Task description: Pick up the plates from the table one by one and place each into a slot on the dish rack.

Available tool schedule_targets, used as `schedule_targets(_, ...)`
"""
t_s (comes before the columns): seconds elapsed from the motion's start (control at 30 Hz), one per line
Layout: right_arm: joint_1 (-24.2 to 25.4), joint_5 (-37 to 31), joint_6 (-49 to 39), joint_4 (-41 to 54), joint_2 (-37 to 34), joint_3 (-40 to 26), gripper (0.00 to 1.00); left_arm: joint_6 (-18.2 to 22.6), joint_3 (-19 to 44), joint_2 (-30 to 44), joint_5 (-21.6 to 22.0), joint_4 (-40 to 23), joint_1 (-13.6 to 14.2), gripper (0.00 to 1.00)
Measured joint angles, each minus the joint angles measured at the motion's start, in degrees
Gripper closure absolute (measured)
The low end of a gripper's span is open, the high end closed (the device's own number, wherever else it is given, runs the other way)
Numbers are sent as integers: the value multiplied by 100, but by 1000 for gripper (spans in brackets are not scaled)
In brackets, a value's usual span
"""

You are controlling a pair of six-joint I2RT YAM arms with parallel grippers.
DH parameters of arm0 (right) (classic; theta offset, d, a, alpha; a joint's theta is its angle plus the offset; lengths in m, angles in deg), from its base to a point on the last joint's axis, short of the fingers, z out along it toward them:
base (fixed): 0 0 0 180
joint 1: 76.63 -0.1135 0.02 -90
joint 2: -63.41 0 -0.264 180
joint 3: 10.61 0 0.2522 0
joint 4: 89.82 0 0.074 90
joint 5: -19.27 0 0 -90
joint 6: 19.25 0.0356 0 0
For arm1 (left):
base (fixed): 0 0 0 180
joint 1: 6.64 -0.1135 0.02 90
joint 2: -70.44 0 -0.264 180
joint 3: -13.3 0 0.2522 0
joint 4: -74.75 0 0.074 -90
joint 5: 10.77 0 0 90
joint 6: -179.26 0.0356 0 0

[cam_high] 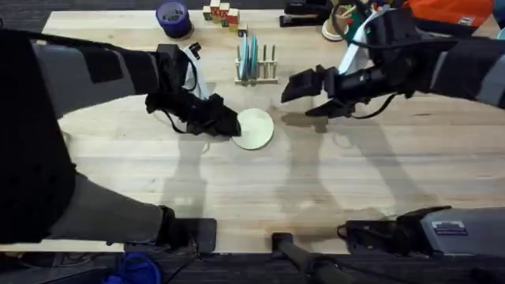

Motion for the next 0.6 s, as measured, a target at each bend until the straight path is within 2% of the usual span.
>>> schedule_targets(0.6, -652, -383, 597, -466, -255, 101, 7, 0, 0, 0, 2, 0, 0, 959)
